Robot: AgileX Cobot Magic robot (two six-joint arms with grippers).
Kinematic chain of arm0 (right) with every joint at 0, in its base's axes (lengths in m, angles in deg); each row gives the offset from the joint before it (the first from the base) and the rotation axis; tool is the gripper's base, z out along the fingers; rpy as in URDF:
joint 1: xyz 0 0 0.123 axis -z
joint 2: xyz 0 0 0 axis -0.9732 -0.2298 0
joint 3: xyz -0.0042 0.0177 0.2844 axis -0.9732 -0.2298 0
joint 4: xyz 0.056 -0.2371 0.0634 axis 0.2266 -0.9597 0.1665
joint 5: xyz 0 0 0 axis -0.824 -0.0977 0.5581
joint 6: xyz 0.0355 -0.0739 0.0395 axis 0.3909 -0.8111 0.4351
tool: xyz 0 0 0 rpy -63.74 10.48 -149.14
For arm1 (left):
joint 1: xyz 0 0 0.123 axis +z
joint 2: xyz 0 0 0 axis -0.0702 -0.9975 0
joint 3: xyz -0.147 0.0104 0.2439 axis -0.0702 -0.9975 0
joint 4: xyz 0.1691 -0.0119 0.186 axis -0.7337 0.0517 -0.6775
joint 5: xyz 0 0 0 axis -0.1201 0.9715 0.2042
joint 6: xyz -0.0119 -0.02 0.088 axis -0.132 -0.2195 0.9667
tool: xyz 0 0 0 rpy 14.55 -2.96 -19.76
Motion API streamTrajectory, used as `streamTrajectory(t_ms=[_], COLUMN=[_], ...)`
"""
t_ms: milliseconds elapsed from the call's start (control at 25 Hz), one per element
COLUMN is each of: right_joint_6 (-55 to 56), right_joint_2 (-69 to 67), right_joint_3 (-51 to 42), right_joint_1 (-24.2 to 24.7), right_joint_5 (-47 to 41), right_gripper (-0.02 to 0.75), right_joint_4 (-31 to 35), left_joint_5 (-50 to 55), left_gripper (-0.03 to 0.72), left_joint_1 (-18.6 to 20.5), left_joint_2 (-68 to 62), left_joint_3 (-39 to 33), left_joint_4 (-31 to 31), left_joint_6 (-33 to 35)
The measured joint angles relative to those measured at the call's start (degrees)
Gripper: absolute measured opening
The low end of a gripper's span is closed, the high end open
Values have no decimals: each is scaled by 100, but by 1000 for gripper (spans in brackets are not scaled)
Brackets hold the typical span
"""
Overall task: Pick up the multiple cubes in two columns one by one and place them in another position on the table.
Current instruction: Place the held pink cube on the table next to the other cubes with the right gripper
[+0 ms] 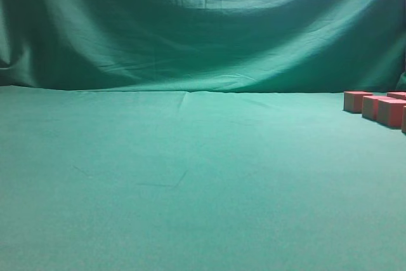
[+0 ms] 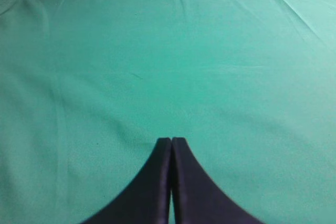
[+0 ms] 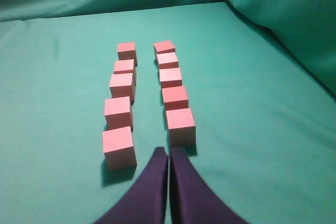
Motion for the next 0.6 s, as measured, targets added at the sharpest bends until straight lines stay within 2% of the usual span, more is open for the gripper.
streamTrajectory(t_ms=[600], right_joint_6=[0], right_joint_2=[0], right_joint_3=[0], right_joint_1=[0], right_joint_5=[0], right_gripper=[0], right_joint_4=[0], left_joint_5=[0], left_gripper=[0], left_joint_1=[0], left_joint_2=[0], left_joint_3=[0], left_joint_4=[0], left_joint_6=[0])
